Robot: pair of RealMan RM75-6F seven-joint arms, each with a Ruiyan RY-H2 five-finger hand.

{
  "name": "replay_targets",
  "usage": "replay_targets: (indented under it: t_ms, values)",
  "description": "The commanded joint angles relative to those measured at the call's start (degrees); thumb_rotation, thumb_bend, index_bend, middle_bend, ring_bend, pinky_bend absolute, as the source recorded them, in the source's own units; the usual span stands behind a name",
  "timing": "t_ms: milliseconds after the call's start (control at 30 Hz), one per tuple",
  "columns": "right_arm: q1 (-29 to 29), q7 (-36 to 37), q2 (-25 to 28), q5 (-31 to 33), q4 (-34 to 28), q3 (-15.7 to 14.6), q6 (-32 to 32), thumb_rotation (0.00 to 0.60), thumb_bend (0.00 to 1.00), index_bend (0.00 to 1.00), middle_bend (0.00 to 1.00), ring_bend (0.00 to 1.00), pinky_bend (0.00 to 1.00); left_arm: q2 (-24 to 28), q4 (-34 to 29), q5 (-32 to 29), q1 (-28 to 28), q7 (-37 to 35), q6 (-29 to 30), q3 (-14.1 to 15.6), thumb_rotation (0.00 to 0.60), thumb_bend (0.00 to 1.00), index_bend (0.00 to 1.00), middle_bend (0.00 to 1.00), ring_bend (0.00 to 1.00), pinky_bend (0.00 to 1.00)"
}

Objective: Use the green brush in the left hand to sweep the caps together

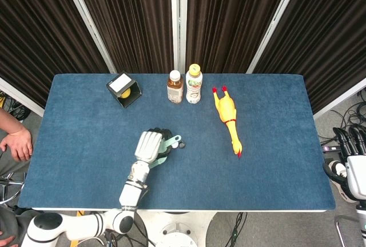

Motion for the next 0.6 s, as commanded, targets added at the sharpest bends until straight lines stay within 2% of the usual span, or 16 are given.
replay_targets:
  t_ms: [33, 267, 433, 600]
  values:
    - [-0.16, 0.09, 0.15, 0.14, 0.13, 0.01, 0.17, 0.6, 0.15, 0.0, 0.12, 0.0, 0.0, -2.61, 2.8, -0.38, -2.5, -0.34, -2.26, -2.89, 0.6, 0.41, 0.5, 0.58, 0.44, 0.5]
    - [-0.25, 0.35, 0.45, 0.59, 0.23, 0.23, 0.3, 0.6, 0.15, 0.0, 0.12, 0.0, 0.0, -6.9, 9.93, -0.26, -9.12, -0.41, -5.42, -8.86, 0.6, 0.41, 0.5, 0.58, 0.44, 0.5]
    - [-0.26, 0.52, 0.49, 0.76, 0.34, 0.32, 0.33, 0.6, 0.15, 0.0, 0.12, 0.0, 0.0, -7.33, 13.3, -0.38, -12.73, -0.51, -6.62, -12.25, 0.6, 0.41, 0.5, 0.58, 0.44, 0.51]
    - [-0.09, 0.62, 0.39, 0.74, 0.43, 0.34, 0.14, 0.6, 0.15, 0.0, 0.12, 0.0, 0.0, -3.69, 10.04, 1.45, -11.52, -1.6, -4.81, -11.64, 0.6, 0.41, 0.5, 0.58, 0.44, 0.51]
